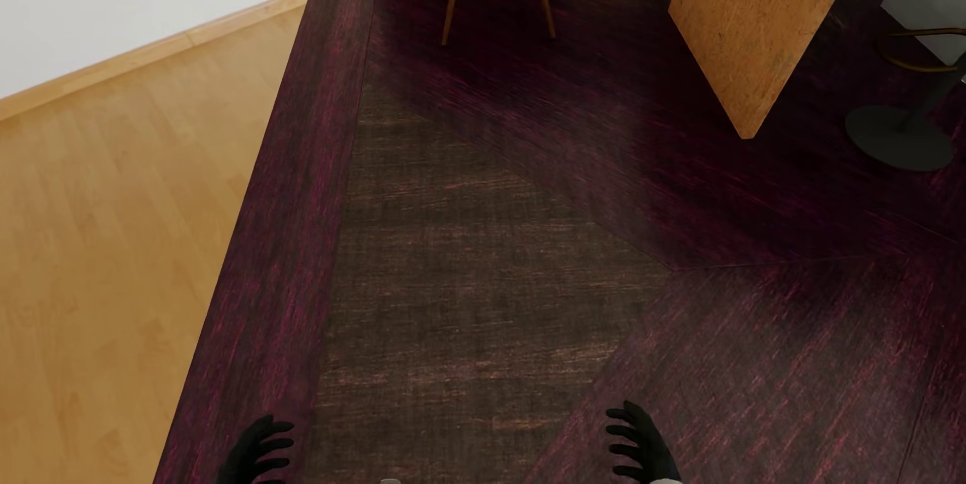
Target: Go to the light cyan chair
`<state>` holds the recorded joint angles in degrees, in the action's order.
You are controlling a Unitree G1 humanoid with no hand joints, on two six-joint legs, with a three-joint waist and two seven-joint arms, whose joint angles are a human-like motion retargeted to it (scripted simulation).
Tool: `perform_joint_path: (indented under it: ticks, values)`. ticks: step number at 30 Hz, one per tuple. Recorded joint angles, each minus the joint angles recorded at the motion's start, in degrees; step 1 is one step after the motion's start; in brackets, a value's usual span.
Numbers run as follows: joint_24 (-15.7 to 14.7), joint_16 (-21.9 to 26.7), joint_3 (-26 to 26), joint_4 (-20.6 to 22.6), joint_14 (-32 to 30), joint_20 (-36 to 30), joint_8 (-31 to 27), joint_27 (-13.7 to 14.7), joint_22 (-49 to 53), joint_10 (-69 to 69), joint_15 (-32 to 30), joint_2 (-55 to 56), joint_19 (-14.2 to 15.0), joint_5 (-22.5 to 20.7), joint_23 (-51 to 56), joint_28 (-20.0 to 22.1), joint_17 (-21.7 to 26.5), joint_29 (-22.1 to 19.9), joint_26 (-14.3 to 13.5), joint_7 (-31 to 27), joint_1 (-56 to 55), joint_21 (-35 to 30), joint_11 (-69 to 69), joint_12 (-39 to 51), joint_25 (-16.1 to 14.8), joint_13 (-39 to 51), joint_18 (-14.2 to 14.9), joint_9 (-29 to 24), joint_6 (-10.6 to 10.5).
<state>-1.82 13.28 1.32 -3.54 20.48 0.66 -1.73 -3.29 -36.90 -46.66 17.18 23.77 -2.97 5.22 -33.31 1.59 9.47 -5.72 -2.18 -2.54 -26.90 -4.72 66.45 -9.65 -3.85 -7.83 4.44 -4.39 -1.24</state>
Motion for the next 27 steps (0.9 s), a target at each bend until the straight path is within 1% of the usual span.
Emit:
perform_joint_path:
  ticks: [1,2,3,4,5,6,7,8,9,10,11,12,13,14,15,16,17,18,19,20,21,22,23,24,25,26,27]
  values:
    - [0.58,0.39,0.17,-0.18,0.71,0.21,0.01,-1.26,-0.63,1.44,-7.29,3.74,-4.01,-0.43,-0.50,1.12,-0.05,1.59,0.20,0.30,1.84,0.40,4.16,-0.39,0.77,-0.05,0.40,1.21,1.36]
    - [0.70,0.17,1.17,0.14,0.81,-0.78,0.52,-2.63,-0.97,4.16,-3.72,5.54,-4.70,-0.67,-0.97,2.73,-1.66,4.17,0.73,0.34,4.35,2.63,2.56,-0.14,2.05,-1.55,0.67,2.68,3.50]
    - [0.55,-1.59,1.38,0.06,1.83,-1.81,1.31,-4.23,1.74,4.80,2.89,6.43,-2.26,-0.70,0.69,3.74,-1.17,6.52,2.47,0.90,6.12,2.92,-4.17,0.85,3.92,-3.48,1.13,3.40,5.16]
    - [0.53,-3.43,0.79,0.25,3.06,-3.59,1.77,-4.71,4.05,0.28,5.29,5.43,1.83,0.26,-0.74,4.00,0.63,8.25,4.28,1.28,5.42,3.89,-17.17,3.00,5.74,-4.93,1.53,3.59,6.30]
    - [0.89,-6.26,-0.72,-1.11,0.59,-4.24,3.04,-4.40,3.11,-9.42,4.69,3.55,5.05,-0.45,-5.34,3.28,3.57,8.37,5.24,0.45,1.96,3.07,-18.06,5.06,6.88,-5.43,1.46,3.31,4.45]
    - [1.16,-5.66,-0.37,-1.46,-1.09,-4.58,3.15,-4.34,2.74,-10.73,5.77,2.00,5.19,-0.79,-5.45,1.39,3.33,6.93,4.77,0.85,0.33,1.20,-18.57,3.41,6.44,-5.41,1.05,3.37,3.35]
    - [1.32,-5.52,-0.51,-2.17,-0.05,-2.80,3.78,-3.83,1.81,-6.51,6.81,0.17,5.41,-1.35,-3.64,-0.98,2.11,5.38,3.87,1.31,-0.48,0.89,-19.42,1.48,4.99,-5.94,0.61,3.43,1.41]
    - [1.45,-3.73,-1.34,-2.56,1.66,-2.03,3.65,-2.64,1.25,-1.44,8.37,-0.82,5.66,-2.11,-1.69,-3.48,0.71,4.55,2.48,1.18,-0.43,1.69,-19.18,-1.10,2.92,-5.77,0.23,3.82,-0.28]
    - [1.34,-2.14,-1.82,-2.39,3.52,-1.60,3.89,-0.65,0.28,-2.08,9.73,-2.71,6.09,-1.86,-2.72,-4.65,0.31,4.37,1.73,1.09,0.83,0.77,-19.61,-2.71,0.77,-3.26,-0.03,3.65,-1.13]
    - [0.94,-0.24,-2.46,-1.90,4.80,-0.95,3.63,1.03,0.83,-1.92,10.93,-4.21,6.48,-1.46,-1.32,-4.87,-0.77,4.67,2.18,1.19,2.04,1.93,-20.13,-3.66,-1.12,-1.12,-0.28,3.40,-1.21]
    - [0.28,0.78,-2.00,-1.18,5.29,0.68,2.25,2.82,0.54,-0.37,11.19,-5.20,6.03,-1.21,-1.71,-4.01,-1.66,5.12,3.16,1.57,4.04,0.72,-19.70,-3.31,-2.53,1.45,-0.42,2.72,-0.31]
    - [-0.73,0.38,-1.14,-1.17,5.42,0.78,1.39,3.90,0.85,1.92,8.81,-4.49,1.95,-1.61,-1.71,-1.93,-1.87,6.13,3.79,2.06,6.64,0.14,-16.20,-1.73,-3.64,2.01,-0.36,1.73,0.47]
    - [-1.92,0.09,0.40,-0.54,5.13,0.48,0.74,4.21,0.99,4.80,6.26,-2.98,-3.76,-1.56,-1.18,0.46,-2.18,7.26,3.69,2.34,8.97,0.70,-12.14,0.37,-4.19,0.72,-0.23,1.39,2.03]
    - [-2.98,-1.26,2.20,-0.42,5.58,-0.01,0.81,3.96,1.09,6.89,6.23,-3.24,-6.80,-1.57,-1.84,2.80,-1.03,8.51,2.33,1.96,11.27,1.33,-12.72,1.85,-3.88,-1.66,-0.05,1.33,2.89]
    - [-3.48,-3.04,3.20,-0.29,4.71,-1.58,0.81,3.00,2.60,2.44,9.95,-4.84,-5.38,-1.06,-2.93,4.49,1.27,9.32,1.73,1.83,10.20,2.14,-18.05,3.56,-2.47,-3.71,0.82,1.08,3.71]
    - [-3.67,-5.48,3.40,0.28,1.49,-3.25,0.42,2.30,2.43,-5.23,12.48,-8.41,6.05,0.08,-5.38,5.50,2.43,8.83,1.47,1.42,7.48,1.20,-23.31,5.11,-0.62,-5.82,2.23,0.97,4.67]
    - [-3.88,-5.32,3.35,-0.64,-2.62,-6.12,0.59,1.24,3.37,-11.22,12.99,-10.50,6.33,-0.68,-6.43,5.20,2.56,6.92,2.42,1.48,4.27,-1.42,-24.92,4.20,1.08,-6.85,3.67,0.89,4.10]
    - [-3.64,-5.96,2.12,-0.38,-0.70,-3.03,0.70,0.21,3.13,-9.96,14.18,-11.54,6.51,-0.78,-4.89,3.29,1.36,4.44,3.49,2.22,1.14,-0.20,-24.58,2.75,1.93,-7.47,4.80,0.89,3.10]
    - [-3.25,-5.75,0.37,0.29,1.52,-0.43,0.61,-0.86,2.16,-6.47,15.03,-12.25,6.48,-1.35,-3.27,1.10,0.61,1.90,4.30,2.57,-1.51,0.77,-22.43,1.57,2.37,-5.76,5.54,0.11,1.22]
    - [-2.76,-2.88,-0.79,1.52,0.83,0.09,0.06,-1.95,0.16,-3.33,13.60,-8.89,2.94,-2.08,1.18,-1.00,-1.40,-0.34,4.56,1.86,-2.89,2.60,-12.81,1.38,2.77,-3.23,4.41,-0.64,-0.36]
    - [-1.90,-0.46,-0.21,2.32,1.58,0.19,0.15,-1.58,-0.91,-2.71,3.69,-2.84,-0.58,-2.11,-0.42,-1.87,-0.45,-0.90,4.37,1.77,-1.59,0.06,-1.30,1.56,3.10,-0.73,-2.67,-0.49,-0.58]
    - [-0.99,0.58,-0.61,2.77,2.11,0.88,0.42,-1.21,-0.54,-1.07,-4.68,2.21,-4.22,-1.63,-2.17,-1.83,0.03,-0.30,3.40,2.15,0.49,-1.25,4.09,1.19,2.88,-0.02,-4.86,0.08,0.09]
    - [-0.26,0.87,0.15,2.52,2.47,0.83,1.75,-1.49,-2.01,1.06,-3.30,5.95,-4.46,-1.33,-1.21,-1.16,-0.87,1.77,0.56,1.93,2.58,0.54,2.98,0.42,2.51,-1.35,-0.90,1.35,0.70]
    - [0.28,0.12,1.25,2.23,3.35,-0.72,2.99,-2.37,0.21,2.59,1.30,7.78,-1.78,-0.84,0.82,-0.38,-1.50,4.52,0.27,2.51,5.43,1.67,-2.78,-0.28,2.83,-2.31,-1.59,1.78,1.79]
    - [0.93,-1.89,1.62,2.27,5.04,-2.57,3.43,-2.70,2.80,2.00,4.65,8.30,0.52,0.20,1.08,0.10,-0.68,7.48,1.69,2.92,7.53,3.18,-12.40,1.15,3.67,-3.39,-1.76,1.95,2.77]
    - [1.92,-4.68,2.21,1.94,6.13,-4.15,3.00,-2.49,2.23,-3.44,0.72,6.83,4.44,0.27,-3.08,0.02,1.65,9.76,3.34,2.49,6.60,3.04,-18.06,4.45,5.04,-3.07,-0.44,2.52,2.75]
    - [2.76,-4.92,2.29,1.92,0.89,-5.78,2.33,-2.45,3.18,-10.61,2.04,5.76,4.28,-0.12,-4.32,-0.57,2.33,10.47,5.19,2.55,3.84,2.20,-17.75,5.38,5.84,-3.16,-0.13,2.60,2.77]
